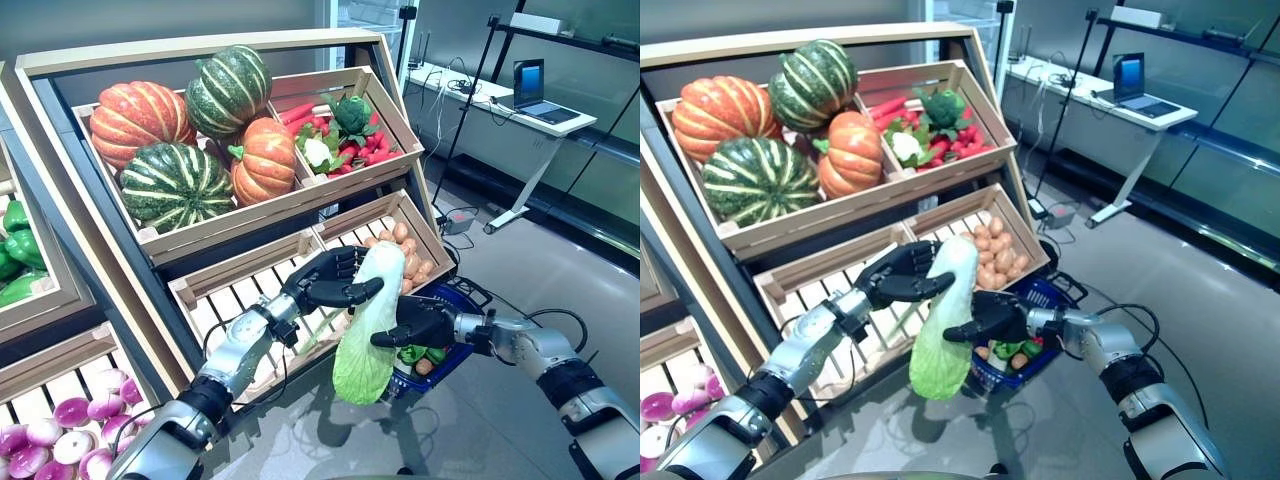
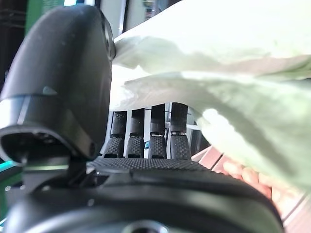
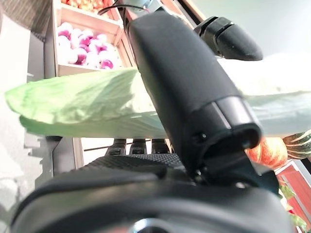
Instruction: Put vegetables into the basket
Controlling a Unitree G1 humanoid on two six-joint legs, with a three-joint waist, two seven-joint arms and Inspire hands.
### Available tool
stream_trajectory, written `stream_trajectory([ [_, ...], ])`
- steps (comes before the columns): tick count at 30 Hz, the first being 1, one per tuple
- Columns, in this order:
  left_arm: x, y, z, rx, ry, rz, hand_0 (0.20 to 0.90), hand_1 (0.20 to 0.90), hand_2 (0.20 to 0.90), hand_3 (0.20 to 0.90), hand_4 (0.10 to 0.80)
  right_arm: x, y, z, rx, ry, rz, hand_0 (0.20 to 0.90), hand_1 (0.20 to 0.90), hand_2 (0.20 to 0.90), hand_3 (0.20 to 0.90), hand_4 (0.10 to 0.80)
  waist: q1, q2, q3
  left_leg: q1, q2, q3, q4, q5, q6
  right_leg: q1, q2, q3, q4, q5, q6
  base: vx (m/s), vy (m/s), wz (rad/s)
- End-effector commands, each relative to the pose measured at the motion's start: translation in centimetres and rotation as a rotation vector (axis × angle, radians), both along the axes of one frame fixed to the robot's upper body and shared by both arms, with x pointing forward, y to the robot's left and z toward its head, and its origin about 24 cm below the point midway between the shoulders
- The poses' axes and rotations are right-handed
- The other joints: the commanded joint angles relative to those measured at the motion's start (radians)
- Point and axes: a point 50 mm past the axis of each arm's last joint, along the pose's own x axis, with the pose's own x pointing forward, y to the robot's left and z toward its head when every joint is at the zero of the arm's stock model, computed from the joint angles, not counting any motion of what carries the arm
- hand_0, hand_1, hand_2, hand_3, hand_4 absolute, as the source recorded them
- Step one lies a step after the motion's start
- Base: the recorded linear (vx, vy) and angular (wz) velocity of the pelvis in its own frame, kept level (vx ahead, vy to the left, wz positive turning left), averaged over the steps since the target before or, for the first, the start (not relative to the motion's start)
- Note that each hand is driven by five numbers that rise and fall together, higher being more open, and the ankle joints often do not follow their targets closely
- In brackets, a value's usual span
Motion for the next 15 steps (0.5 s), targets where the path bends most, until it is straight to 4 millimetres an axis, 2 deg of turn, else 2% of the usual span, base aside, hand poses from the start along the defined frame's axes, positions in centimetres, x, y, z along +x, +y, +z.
stream_trajectory([
  [1,0.4,-4.1,4.8,-0.225,-0.198,-0.165,0.300,0.300,0.300,0.300,0.400,3.2,3.9,4.8,0.220,-0.132,0.068,0.900,0.900,0.900,0.900,0.800,0.007,-0.018,-0.031,-0.038,-0.024,0.000,0.013,0.006,0.047,0.057,0.006,0.005,0.001,-0.038,-0.028,0.000,0.000,0.00],
  [5,0.0,-4.8,5.0,-0.274,-0.192,-0.192,0.300,0.300,0.300,0.300,0.400,3.4,4.0,4.1,0.177,-0.107,0.043,0.900,0.900,0.900,0.900,0.800,0.012,-0.018,-0.034,-0.037,-0.022,-0.001,0.010,0.008,0.046,0.057,0.005,0.005,0.001,-0.037,-0.027,0.000,0.000,0.00],
  [6,0.0,-5.2,5.3,-0.294,-0.193,-0.204,0.300,0.300,0.300,0.300,0.400,3.7,4.0,4.0,0.176,-0.102,0.000,0.331,0.331,0.331,0.331,0.420,0.014,-0.018,-0.034,-0.036,-0.021,-0.003,0.009,0.008,0.046,0.057,0.005,0.004,0.000,-0.037,-0.027,0.000,0.000,0.00],
  [7,-0.1,-5.3,5.5,-0.305,-0.195,-0.212,0.300,0.300,0.300,0.300,0.400,3.9,4.0,4.0,0.177,-0.098,-0.020,0.300,0.300,0.300,0.300,0.400,0.015,-0.018,-0.034,-0.035,-0.021,-0.004,0.009,0.008,0.046,0.058,0.005,0.005,0.000,-0.036,-0.027,0.000,0.000,0.00],
  [11,-0.5,-6.1,5.8,-0.325,-0.204,-0.227,0.300,0.300,0.300,0.300,0.400,3.9,4.0,3.5,0.172,-0.085,-0.054,0.300,0.300,0.300,0.300,0.400,0.016,-0.017,-0.035,-0.034,-0.020,-0.007,0.006,0.007,0.045,0.059,0.004,0.008,0.000,-0.036,-0.026,0.000,0.000,0.02],
  [15,-0.4,-6.0,6.2,-0.317,-0.214,-0.213,0.300,0.300,0.300,0.300,0.400,4.0,3.7,3.4,0.164,-0.083,-0.076,0.300,0.300,0.300,0.300,0.400,0.016,-0.016,-0.034,-0.032,-0.020,-0.009,0.004,0.008,0.046,0.060,0.003,0.009,0.000,-0.035,-0.025,-0.004,-0.002,0.06],
])
